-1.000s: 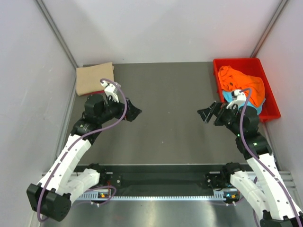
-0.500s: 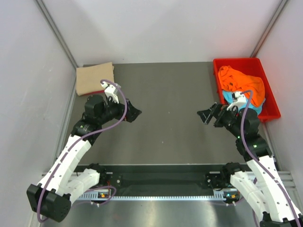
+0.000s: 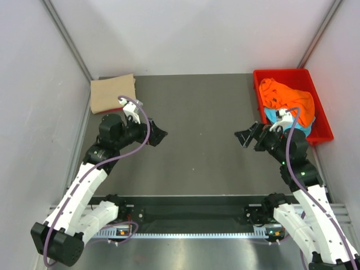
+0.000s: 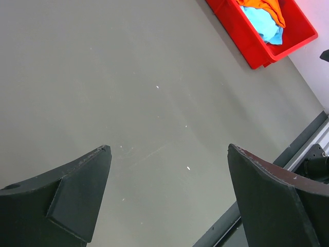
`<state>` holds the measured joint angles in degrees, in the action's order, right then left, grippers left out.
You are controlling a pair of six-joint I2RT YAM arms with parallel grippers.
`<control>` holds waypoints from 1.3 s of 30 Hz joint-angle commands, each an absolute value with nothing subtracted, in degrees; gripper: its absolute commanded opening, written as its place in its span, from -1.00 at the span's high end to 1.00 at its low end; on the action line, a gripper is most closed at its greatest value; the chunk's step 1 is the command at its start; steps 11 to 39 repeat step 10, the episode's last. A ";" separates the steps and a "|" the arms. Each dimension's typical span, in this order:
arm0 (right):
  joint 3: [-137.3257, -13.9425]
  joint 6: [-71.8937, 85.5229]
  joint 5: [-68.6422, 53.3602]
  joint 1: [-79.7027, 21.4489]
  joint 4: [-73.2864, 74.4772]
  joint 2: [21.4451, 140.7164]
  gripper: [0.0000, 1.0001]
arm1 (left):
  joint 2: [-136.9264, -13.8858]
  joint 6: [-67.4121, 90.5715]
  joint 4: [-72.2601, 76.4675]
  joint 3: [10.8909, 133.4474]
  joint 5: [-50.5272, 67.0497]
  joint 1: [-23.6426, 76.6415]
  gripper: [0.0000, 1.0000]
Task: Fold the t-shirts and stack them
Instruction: Reset both grippers
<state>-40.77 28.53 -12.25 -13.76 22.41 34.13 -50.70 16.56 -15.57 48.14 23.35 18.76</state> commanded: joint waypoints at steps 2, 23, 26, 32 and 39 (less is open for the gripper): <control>-41.84 28.04 -11.25 -14.06 21.71 33.31 -0.99 | -49.66 15.73 -13.62 47.64 24.17 18.90 -0.98; -41.66 27.86 -11.34 -14.06 21.53 33.05 -0.99 | -49.66 15.73 -13.71 47.55 24.17 18.90 -0.98; -41.66 27.86 -11.34 -14.06 21.53 33.05 -0.99 | -49.66 15.73 -13.71 47.55 24.17 18.90 -0.98; -41.66 27.86 -11.34 -14.06 21.53 33.05 -0.99 | -49.66 15.73 -13.71 47.55 24.17 18.90 -0.98; -41.66 27.86 -11.34 -14.06 21.53 33.05 -0.99 | -49.66 15.73 -13.71 47.55 24.17 18.90 -0.98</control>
